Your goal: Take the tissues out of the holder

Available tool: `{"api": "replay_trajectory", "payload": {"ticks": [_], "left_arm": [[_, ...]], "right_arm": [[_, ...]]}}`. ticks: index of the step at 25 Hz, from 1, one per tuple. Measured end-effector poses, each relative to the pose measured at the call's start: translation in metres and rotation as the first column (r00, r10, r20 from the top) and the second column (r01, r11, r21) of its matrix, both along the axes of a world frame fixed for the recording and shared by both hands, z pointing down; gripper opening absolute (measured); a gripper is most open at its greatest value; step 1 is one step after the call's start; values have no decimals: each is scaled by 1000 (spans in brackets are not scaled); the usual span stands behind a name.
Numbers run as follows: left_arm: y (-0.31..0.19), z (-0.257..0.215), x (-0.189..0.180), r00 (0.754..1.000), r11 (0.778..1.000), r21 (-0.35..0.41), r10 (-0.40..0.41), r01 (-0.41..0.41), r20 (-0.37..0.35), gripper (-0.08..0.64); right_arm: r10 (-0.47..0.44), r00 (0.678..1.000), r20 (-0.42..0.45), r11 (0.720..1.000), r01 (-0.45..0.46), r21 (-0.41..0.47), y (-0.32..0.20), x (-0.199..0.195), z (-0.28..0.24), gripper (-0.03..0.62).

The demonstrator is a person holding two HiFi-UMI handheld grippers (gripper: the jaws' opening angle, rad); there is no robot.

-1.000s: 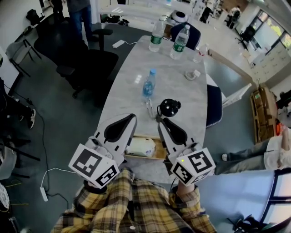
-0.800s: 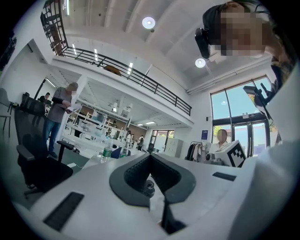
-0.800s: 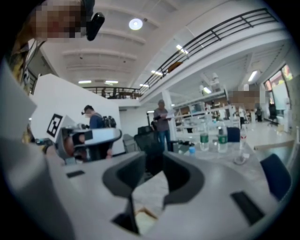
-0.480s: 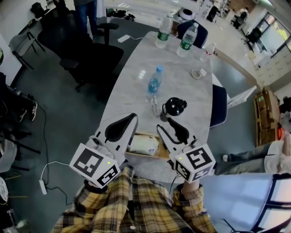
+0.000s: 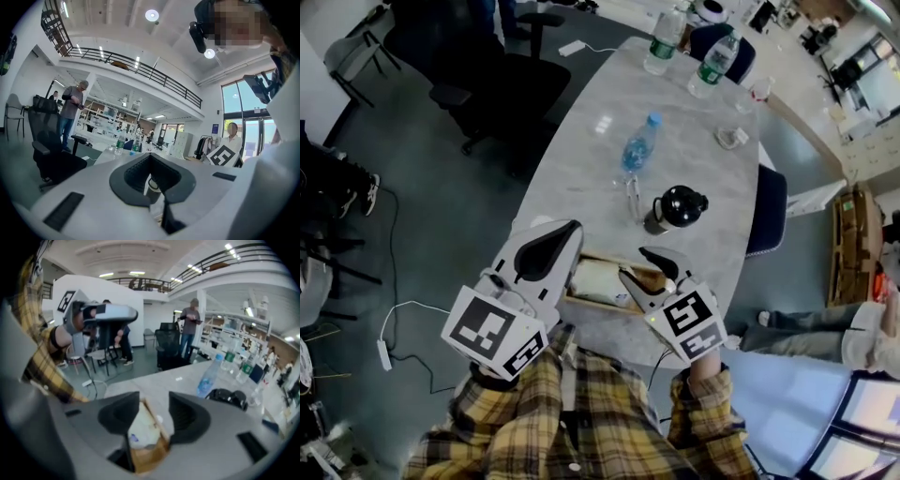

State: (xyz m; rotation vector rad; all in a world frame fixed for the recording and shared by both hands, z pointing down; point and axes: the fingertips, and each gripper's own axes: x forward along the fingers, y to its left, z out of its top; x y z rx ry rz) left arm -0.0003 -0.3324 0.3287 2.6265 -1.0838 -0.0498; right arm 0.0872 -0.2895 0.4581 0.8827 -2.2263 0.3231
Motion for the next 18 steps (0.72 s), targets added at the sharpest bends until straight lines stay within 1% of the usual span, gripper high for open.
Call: {"api": "replay_trajectory", "payload": {"ticks": [2,4,8,13,18], "left_arm": [[0,7,-3,1000,1000,-10,-8,8,12,18],[0,14,-4,1000,1000,-21,-14,14,19,18],[1,25,-6,999,999,-40,-18,19,29,17],[4,40,-9,999,997,-71,-28,31,38,18],[9,53,-10,998,994,-102,-27,32,49,17]], "right_arm": [[-52,997,-55,998,50,-42,8,-1,21,176],[-82,993,-79,993,75,-89,14,-1,41,176],[-138,986,-96,977,119,-176,27,-3,72,176],[-226,966,-128,948,188,-258,40,-8,103,176],[-262,953,-154,925,202,-321,49,-10,132,176]]}}
